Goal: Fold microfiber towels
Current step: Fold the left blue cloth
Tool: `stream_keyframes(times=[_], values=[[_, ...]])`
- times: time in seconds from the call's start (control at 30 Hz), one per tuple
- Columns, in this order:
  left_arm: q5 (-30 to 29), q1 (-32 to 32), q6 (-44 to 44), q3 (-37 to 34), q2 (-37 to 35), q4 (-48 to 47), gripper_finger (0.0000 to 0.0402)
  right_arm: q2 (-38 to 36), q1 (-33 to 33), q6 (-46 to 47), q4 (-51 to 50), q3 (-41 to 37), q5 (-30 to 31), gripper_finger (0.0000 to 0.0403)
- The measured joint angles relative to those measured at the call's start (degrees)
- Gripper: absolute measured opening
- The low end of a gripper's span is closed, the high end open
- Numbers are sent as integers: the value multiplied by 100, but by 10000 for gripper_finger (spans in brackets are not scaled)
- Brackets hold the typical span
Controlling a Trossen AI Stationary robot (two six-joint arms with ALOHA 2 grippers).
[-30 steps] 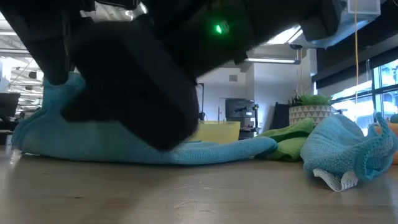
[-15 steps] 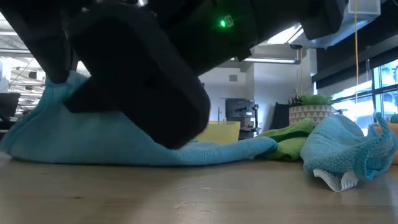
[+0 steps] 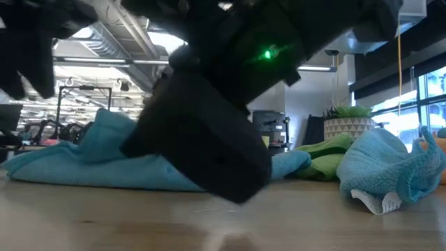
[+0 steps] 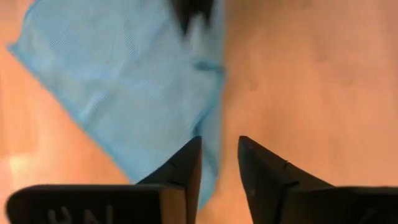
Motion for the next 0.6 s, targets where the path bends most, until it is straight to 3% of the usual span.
stream_keyframes(times=[0.1,0.4,0.6], values=[[-102,-144,-127,-220,0,228,124,-132,8,85,-93,0,205,6],[-454,-345,-1419,-745,0,-232,176,-261,139,66,-325,4,179,6],[-393,-341,-1712,-1142,0,991,192,-261,150,399,-439,4,229,6]])
